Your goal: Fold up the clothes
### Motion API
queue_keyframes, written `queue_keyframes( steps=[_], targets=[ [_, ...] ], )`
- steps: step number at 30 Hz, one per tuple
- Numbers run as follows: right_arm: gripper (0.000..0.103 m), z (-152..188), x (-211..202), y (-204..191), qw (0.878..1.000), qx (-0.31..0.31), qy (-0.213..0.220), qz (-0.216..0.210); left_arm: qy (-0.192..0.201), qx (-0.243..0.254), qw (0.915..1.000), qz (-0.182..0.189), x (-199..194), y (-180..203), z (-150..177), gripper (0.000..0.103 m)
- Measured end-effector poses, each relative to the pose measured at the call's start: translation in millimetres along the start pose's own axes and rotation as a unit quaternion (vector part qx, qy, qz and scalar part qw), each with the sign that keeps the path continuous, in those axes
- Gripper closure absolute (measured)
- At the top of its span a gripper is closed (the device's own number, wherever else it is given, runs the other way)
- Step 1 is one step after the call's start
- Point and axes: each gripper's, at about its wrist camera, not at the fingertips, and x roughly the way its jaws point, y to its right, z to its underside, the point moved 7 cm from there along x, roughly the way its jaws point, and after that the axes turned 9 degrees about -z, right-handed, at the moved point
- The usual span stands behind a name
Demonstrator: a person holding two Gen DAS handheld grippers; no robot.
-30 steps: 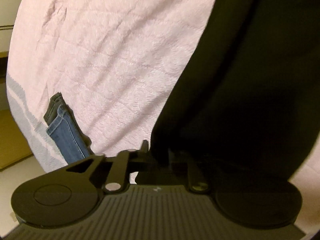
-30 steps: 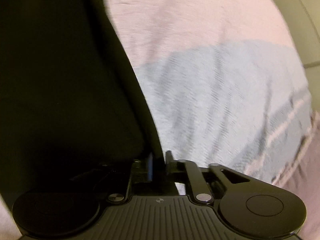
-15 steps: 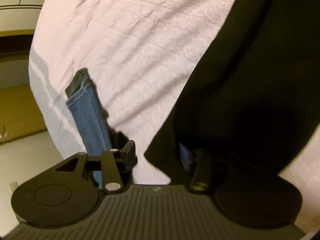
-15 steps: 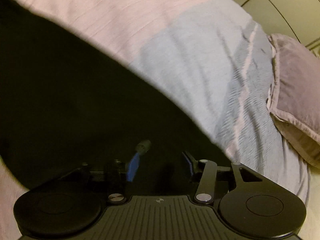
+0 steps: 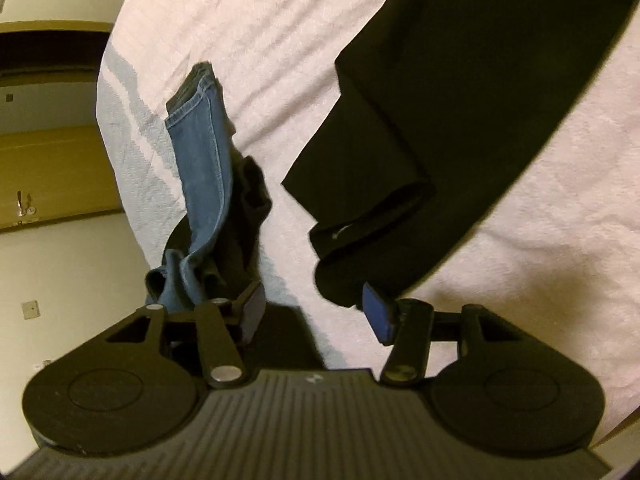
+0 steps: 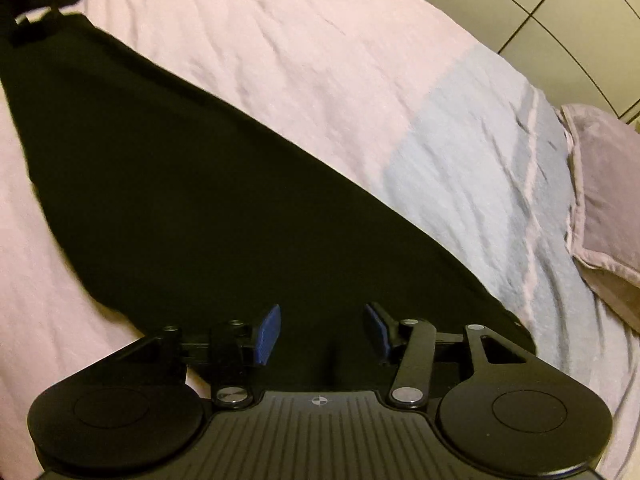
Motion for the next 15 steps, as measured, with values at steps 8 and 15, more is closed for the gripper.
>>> queue_keyframes(
  steps=[8,15],
  targets=[
    [0.05,-62,-2,-97,1.0,0.012,0.016,-0.003,0.144,-0.025,0.9864,0.075,15,36,-12,0.039],
    [0.048,-135,16,-196,0.998,0.06,0.018,0.022,0.19,-0.075,0.9774,0.054,82,5,-20,0.06]
  ],
)
